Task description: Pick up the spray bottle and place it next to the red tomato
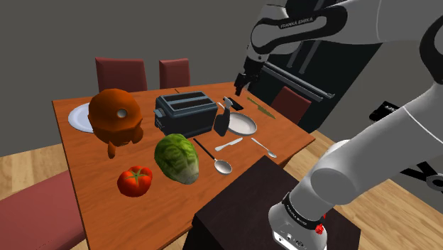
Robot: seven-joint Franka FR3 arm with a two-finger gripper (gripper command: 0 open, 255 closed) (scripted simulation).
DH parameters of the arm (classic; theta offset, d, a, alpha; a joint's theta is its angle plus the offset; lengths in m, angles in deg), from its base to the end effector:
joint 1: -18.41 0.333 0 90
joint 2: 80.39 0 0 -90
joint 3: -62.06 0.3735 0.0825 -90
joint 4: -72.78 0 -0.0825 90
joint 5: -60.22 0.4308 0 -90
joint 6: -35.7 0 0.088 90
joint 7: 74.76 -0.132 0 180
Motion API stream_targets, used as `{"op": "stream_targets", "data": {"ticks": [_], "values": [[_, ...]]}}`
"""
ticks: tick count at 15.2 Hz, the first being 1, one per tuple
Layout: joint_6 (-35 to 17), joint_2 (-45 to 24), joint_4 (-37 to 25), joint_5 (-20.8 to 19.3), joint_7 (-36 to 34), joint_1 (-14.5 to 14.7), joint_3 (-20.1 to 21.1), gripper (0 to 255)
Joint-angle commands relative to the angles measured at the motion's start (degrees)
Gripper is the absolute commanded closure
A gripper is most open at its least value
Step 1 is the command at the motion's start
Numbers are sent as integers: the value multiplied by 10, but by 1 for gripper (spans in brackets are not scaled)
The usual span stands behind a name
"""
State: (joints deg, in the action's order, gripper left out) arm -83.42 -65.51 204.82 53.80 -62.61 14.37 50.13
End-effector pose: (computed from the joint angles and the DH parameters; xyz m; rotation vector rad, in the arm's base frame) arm 0.4758 -0.1481 0.4601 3.0900 -0.0117 0.0284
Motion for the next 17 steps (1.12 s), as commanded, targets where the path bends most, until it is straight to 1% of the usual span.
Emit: {"op": "stream_targets", "data": {"ticks": [1, 7, 12, 17], "values": [[-27, -42, -17, 10, 16, -2, -12, 0], [-88, -173, -87, 62, 70, -12, -35, 0], [-116, -282, -163, 114, 116, -32, -38, 0], [-148, -306, -153, 124, 123, -35, -34, 0]]}}
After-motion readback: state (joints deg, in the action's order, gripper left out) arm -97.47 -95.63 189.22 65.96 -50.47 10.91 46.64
